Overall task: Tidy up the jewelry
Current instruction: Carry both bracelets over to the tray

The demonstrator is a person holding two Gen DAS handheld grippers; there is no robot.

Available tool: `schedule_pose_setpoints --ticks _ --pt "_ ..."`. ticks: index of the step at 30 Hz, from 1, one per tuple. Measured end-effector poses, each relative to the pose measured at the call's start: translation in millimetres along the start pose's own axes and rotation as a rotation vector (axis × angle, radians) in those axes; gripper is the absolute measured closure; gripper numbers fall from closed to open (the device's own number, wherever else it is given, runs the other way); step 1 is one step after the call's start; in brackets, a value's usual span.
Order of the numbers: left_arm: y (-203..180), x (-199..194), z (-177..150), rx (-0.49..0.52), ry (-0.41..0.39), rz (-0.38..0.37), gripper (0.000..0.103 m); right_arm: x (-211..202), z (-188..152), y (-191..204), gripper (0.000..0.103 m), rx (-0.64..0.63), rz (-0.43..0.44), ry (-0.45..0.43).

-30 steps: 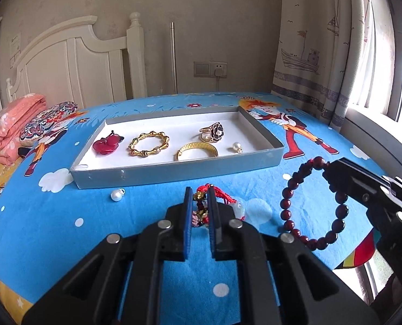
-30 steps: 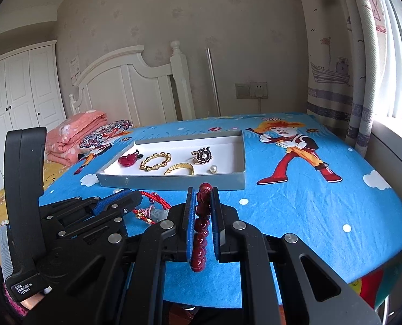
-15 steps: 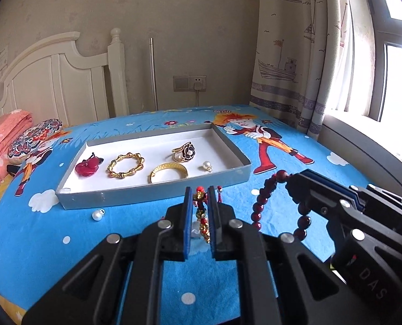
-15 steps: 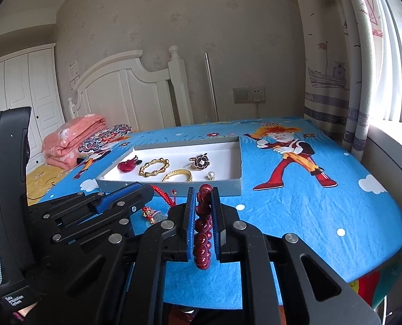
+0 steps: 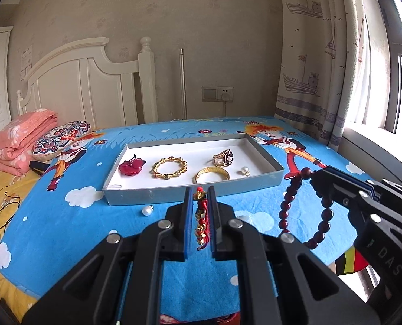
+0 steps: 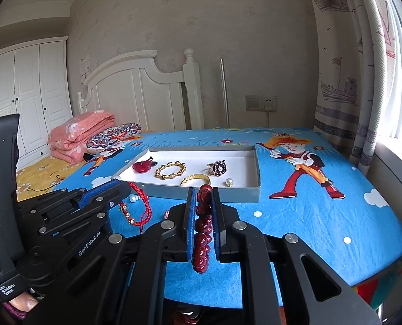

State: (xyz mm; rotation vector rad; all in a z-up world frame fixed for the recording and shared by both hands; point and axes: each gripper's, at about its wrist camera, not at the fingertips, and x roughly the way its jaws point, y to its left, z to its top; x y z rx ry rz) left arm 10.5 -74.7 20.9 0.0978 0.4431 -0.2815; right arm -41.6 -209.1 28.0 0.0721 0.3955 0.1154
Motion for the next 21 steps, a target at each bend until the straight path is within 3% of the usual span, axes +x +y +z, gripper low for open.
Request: schedule_pose_setpoints --ticks 12,21 --pt "26 -16 -9 -0.063 -0.026 0.057 0.093 2 1 26 0.091 -0.058 0.004 0.008" --pt "30 -28 -11 -0.053 -0.062 0.123 0.093 9 0 32 0.091 -0.069 -0.026 0.031"
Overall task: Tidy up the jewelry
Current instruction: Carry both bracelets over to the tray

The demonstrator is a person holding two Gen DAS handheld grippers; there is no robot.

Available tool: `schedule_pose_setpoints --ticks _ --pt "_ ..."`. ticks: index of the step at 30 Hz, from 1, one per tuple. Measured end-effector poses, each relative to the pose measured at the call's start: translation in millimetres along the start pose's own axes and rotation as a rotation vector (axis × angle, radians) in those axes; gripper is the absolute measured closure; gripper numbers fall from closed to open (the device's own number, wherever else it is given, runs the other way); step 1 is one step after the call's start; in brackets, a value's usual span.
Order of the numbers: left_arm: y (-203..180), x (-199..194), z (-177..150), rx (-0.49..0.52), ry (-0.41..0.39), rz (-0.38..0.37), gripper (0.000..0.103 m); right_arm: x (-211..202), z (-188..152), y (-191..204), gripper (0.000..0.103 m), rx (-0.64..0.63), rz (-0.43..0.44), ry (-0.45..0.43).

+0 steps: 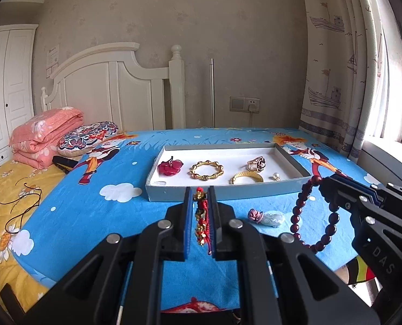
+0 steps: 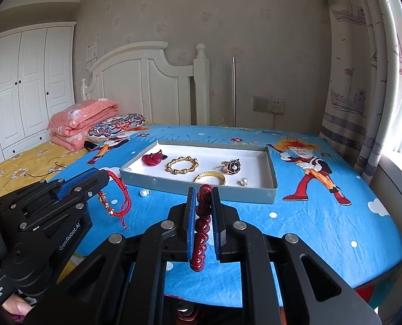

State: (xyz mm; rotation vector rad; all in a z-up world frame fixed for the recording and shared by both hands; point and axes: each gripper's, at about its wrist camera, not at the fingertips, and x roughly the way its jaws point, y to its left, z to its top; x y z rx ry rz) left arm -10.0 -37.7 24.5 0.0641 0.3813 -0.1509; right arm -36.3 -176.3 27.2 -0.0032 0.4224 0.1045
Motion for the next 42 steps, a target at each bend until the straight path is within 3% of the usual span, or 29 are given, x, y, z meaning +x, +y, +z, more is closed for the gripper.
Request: schedule_pose_setpoints --ticks 20,42 --pt "7 0 5 -0.006 -0.004 0.043 0.093 18 7 1 0.091 0.003 -0.034 0.01" --pt "0 41 33 0.025 -0.011 0.063 0.093 54 33 0 0.091 -0.033 -0.086 -0.002"
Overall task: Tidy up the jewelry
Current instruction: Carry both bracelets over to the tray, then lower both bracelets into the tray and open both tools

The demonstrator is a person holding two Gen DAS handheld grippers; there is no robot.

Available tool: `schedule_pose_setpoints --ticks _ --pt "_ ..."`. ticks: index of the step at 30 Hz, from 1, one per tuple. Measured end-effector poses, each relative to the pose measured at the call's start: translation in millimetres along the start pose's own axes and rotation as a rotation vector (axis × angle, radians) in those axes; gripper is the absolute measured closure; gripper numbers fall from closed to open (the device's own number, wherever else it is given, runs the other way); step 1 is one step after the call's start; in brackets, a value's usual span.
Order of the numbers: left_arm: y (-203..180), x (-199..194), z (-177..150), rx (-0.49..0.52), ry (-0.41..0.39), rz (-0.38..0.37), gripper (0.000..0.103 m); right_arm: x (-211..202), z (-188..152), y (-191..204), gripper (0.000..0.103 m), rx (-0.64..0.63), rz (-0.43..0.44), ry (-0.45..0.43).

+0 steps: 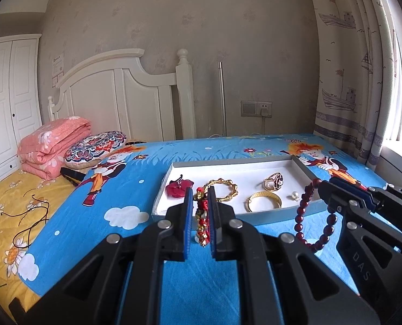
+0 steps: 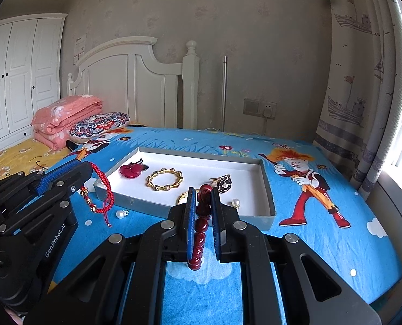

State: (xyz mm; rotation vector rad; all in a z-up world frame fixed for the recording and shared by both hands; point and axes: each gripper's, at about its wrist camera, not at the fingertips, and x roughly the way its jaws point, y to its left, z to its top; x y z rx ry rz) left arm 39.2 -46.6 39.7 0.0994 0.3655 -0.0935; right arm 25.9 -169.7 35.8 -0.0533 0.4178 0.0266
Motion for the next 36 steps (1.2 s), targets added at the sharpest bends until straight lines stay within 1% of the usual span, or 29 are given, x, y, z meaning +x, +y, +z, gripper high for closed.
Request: schedule_pose_setpoints --ticks 8,13,17,23,30,32,34,35,36 --pt "7 34 25 -0.02 0.033 0.009 0.093 28 28 -9 0.091 -0.027 -0.035 -0.012" --pt "9 64 41 -0.037 0.083 0.006 0.093 50 49 -16 0.091 -0.039 -0.059 -0.015" --pt "7 91 52 -0.046 0.122 0.014 0.092 70 60 -19 0.091 -0.052 -0.079 0.0" --pt "6 133 61 -0.058 0.17 0.058 0.092 103 66 -19 0.091 -0.052 -0.086 0.042" --pt "3 163 60 -0.04 0.201 0.103 0.092 134 64 -18 0.09 -0.071 -0.08 0.102" --pt "5 169 58 -0.045 0.221 0.108 0.084 139 63 -17 0.088 -0.083 -0.088 0.116" --pt "9 174 56 -0.059 0.238 0.101 0.062 140 63 -18 0.074 -0.082 -0.094 0.115" --pt "11 174 54 -0.063 0.237 0.111 0.057 140 64 -19 0.064 -0.078 -0.094 0.112" --pt "13 173 53 -0.067 0.234 0.118 0.051 139 64 -20 0.062 -0.079 -0.096 0.108"
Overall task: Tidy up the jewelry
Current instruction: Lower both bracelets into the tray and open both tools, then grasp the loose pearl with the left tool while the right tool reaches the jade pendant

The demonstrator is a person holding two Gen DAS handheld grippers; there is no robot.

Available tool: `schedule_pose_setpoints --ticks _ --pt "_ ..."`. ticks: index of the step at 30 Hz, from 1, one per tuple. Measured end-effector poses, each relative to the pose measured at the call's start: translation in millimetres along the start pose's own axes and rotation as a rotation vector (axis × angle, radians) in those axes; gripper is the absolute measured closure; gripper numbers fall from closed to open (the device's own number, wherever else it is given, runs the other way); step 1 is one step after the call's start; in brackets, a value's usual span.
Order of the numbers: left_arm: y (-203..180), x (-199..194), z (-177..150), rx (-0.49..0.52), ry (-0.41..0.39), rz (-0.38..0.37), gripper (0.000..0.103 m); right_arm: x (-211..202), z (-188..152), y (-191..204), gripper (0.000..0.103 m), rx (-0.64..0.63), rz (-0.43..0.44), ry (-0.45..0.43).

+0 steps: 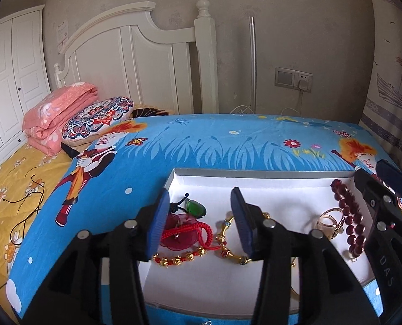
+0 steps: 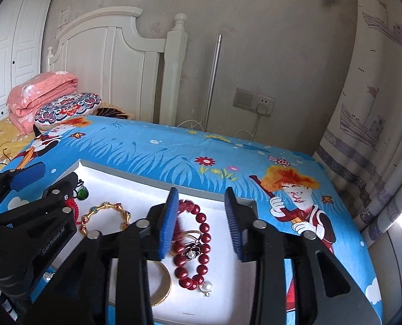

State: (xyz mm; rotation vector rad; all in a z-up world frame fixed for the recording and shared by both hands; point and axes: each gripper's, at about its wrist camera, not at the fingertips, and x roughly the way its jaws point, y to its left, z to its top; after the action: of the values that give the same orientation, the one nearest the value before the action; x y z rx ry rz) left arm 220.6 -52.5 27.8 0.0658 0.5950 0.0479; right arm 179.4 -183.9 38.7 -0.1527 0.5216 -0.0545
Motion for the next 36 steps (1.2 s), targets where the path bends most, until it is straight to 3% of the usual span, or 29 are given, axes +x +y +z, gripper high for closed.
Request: schedule_pose_setpoints --ticks 5,10,18,26,36 --pt "6 0 -4 0.0 0.006 0.001 0.05 -5 -2 -2 0.062 -0.011 0.002 -0.001" --pt "10 -10 -9 -0.005 -0.015 0.013 0.034 -18 -10 -5 0.062 -0.011 0.023 -0.006" --pt "16 -36 -24 0.008 -0.032 0.01 0.023 -51 -42 -1 0.062 -0.012 0.094 -0.004" --pt "33 -69 -55 -0.008 -0.045 0.002 0.019 -80 -83 7 0.061 0.008 0.18 0.035" --pt "53 -78 -104 -0.002 0.004 -0.018 0.019 -71 -120 17 0.053 0.022 0.245 0.136"
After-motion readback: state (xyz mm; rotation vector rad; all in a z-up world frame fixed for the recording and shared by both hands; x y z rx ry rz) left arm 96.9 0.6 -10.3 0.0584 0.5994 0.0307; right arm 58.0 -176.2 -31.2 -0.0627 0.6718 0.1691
